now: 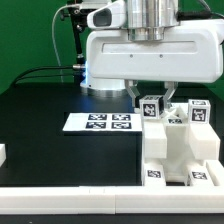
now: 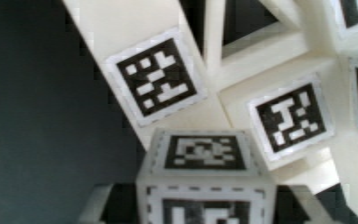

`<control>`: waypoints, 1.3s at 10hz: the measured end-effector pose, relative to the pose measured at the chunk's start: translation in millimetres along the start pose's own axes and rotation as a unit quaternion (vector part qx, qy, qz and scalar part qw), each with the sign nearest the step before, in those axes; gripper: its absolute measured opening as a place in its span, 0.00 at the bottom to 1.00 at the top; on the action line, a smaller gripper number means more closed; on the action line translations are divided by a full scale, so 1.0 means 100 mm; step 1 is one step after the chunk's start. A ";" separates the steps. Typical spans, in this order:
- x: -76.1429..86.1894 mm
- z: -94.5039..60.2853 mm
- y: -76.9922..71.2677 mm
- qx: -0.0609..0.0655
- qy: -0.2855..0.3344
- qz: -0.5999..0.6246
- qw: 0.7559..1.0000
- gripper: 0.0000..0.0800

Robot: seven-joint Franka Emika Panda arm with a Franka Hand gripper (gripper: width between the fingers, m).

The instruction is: Assemble chair

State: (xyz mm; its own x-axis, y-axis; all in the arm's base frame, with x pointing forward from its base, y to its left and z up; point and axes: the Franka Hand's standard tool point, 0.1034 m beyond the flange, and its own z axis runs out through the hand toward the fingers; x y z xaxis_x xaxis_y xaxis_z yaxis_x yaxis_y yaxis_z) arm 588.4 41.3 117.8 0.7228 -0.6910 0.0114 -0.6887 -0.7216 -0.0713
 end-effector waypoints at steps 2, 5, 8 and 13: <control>0.00 0.01 -0.04 0.009 0.005 0.215 0.977 0.35; -0.01 0.01 -0.02 0.021 -0.005 0.339 0.941 0.35; -0.03 0.00 -0.02 0.007 -0.012 0.196 0.981 0.75; -0.03 -0.01 -0.06 0.003 -0.013 -0.103 0.995 0.81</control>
Offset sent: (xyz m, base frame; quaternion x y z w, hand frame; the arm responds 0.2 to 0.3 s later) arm 0.0059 -0.0050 -0.0002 0.0808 0.0088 0.2898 0.9536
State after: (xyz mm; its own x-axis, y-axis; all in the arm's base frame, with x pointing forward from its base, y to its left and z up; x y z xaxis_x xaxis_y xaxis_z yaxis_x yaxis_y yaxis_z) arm 590.1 47.5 119.0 0.8494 -0.5278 0.0009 -0.5262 -0.8469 -0.0765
